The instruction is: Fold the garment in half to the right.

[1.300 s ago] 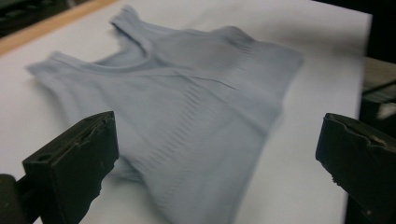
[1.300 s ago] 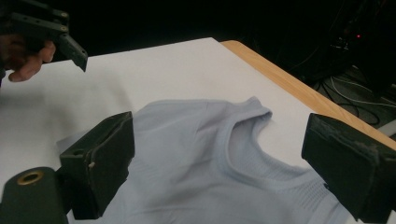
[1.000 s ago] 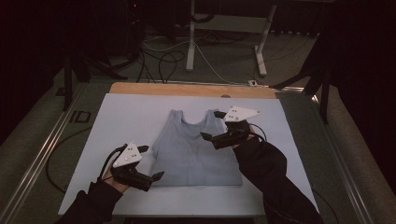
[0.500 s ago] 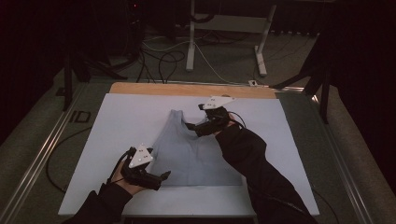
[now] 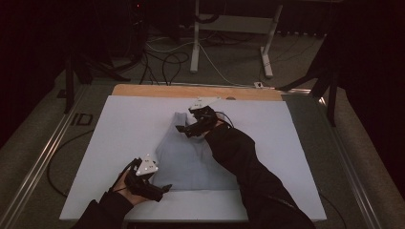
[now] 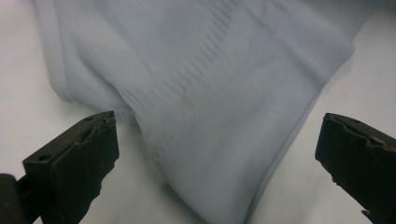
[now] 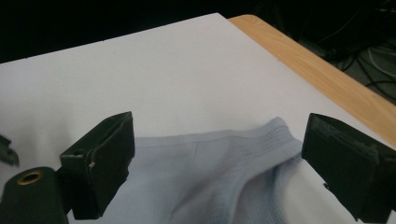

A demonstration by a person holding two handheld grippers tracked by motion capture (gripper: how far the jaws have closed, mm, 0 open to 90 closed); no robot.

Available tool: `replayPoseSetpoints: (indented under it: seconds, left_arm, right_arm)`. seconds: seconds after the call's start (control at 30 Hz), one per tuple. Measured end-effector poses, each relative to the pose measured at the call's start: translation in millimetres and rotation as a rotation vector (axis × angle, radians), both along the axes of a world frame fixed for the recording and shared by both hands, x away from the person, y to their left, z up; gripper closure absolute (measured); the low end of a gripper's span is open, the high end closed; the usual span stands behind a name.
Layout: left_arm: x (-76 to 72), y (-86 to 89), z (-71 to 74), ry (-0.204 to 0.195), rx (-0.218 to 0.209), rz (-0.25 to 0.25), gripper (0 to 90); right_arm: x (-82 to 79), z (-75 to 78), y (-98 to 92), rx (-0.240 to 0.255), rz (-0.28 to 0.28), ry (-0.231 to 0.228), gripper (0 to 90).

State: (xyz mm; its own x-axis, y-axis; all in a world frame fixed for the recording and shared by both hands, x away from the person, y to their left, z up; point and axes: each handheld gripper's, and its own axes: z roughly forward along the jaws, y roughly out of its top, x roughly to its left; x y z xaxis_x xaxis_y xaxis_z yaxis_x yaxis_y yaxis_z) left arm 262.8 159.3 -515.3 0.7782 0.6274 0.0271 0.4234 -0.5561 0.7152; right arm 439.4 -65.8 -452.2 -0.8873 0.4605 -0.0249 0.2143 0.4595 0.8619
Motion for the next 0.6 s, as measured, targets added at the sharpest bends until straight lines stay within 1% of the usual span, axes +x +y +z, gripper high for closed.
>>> replayPoseSetpoints:
  seconds: [0.03, 0.07, 0.1, 0.13, 0.2, 0.23, 0.27, 0.37, 0.4, 0.43, 0.47, 0.5, 0.53, 0.57, 0.6]
  left_arm:
    - [0.5, 0.6, -3.5, 0.009, 0.013, 0.005, 1.3]
    - [0.7, 0.9, -5.0, 0.021, 0.002, -0.002, 3.0]
    - [0.7, 0.9, -5.0, 0.021, 0.002, -0.002, 4.2]
    - [0.3, 0.7, -7.0, 0.029, 0.021, -0.014, 5.6]
    - [0.0, 0.1, -8.6, 0.026, 0.025, -0.021, 9.2]
    - [0.2, -0.1, -9.8, 0.03, 0.027, -0.021, 12.0]
    - [1.1, 0.1, -11.6, 0.035, 0.048, -0.031, 15.0]
    - [0.9, 0.9, -12.4, 0.031, 0.057, -0.037, 21.8]
    - [1.8, 1.6, -12.3, 0.037, 0.059, -0.038, 24.4]
    - [2.7, 1.8, -12.6, 0.044, 0.065, -0.039, 29.2]
    - [2.2, 0.7, -13.3, 0.038, 0.081, -0.038, 31.8]
    - [1.7, -0.4, -13.9, 0.049, 0.09, -0.046, 32.0]
    - [1.7, -0.4, -13.9, 0.049, 0.09, -0.046, 35.5]
    - [1.8, -0.7, -14.0, 0.065, 0.078, -0.059, 35.5]
    - [2.5, -0.8, -14.1, 0.079, 0.072, -0.061, 41.8]
  right_arm:
    - [2.4, -1.2, 5.1, -0.011, 0.003, 0.0, 9.5]
    - [4.1, -1.9, 7.4, -0.023, 0.004, -0.006, 9.5]
    - [5.5, -2.6, 9.1, -0.028, 0.002, -0.008, 9.5]
    - [7.0, -3.3, 10.6, -0.025, 0.0, -0.002, 9.5]
    - [10.0, -5.0, 13.1, -0.031, 0.001, -0.006, 9.5]
    - [10.7, -5.8, 14.5, -0.034, -0.002, -0.002, 9.5]
    - [12.3, -7.1, 15.4, -0.038, -0.001, -0.004, 9.5]
    - [15.1, -9.3, 16.7, -0.045, -0.007, 0.002, 9.5]
    - [16.7, -10.3, 18.2, -0.048, -0.015, 0.009, 9.5]
    - [18.3, -11.0, 18.3, -0.043, -0.014, 0.004, 9.5]
    - [19.1, -11.4, 19.0, -0.036, -0.021, 0.015, 9.5]
    - [20.5, -12.1, 19.2, -0.041, -0.018, 0.013, 9.5]
    - [20.5, -12.1, 19.2, -0.041, -0.018, 0.013, 9.5]
    - [21.2, -12.4, 19.8, -0.047, -0.023, 0.009, 9.5]
    - [22.8, -13.2, 20.6, -0.051, -0.023, 0.015, 9.6]
